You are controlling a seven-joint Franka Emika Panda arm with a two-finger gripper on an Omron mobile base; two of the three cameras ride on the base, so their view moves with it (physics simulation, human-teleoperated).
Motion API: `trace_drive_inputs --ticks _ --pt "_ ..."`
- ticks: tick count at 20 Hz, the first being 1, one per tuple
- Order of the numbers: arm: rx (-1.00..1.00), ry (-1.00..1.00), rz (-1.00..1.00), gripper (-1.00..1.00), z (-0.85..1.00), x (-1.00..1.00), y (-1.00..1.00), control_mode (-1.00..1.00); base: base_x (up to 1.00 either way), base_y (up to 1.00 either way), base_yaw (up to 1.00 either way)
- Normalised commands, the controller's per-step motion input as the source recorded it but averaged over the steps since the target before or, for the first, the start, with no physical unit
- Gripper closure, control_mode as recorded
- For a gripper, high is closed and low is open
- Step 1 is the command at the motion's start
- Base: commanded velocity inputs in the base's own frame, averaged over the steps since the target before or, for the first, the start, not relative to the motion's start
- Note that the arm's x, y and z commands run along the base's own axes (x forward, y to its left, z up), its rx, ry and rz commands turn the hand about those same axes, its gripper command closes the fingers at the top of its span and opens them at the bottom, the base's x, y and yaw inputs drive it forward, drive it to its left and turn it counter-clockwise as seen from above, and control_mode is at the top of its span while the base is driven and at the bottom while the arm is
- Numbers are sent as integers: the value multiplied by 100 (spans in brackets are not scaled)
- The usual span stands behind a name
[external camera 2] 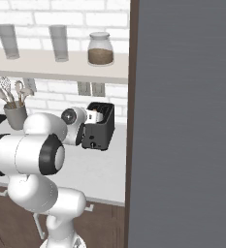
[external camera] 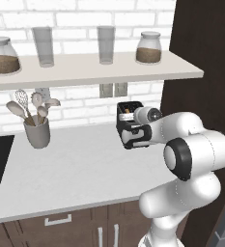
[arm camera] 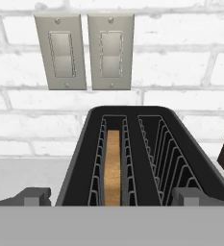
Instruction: Start the toaster. Once the lever pops up, take the bread to the plate on the dining counter.
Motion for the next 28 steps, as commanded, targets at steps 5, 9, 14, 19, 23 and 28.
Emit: trace_drive_inputs --ticks 5,9,14,19,23,28 --pt "0 0 0 -100 0 0 0 -100 0 0 0" --pt "0 0 0 -100 0 0 0 -100 0 0 0" --pt "0 0 0 -100 0 0 0 -100 0 0 0" --pt "0 0 0 -100 0 0 0 -100 0 0 0" --pt "0 0 0 -100 0 0 0 -100 0 0 0" --pt "0 0 0 -100 0 0 0 -100 0 0 0"
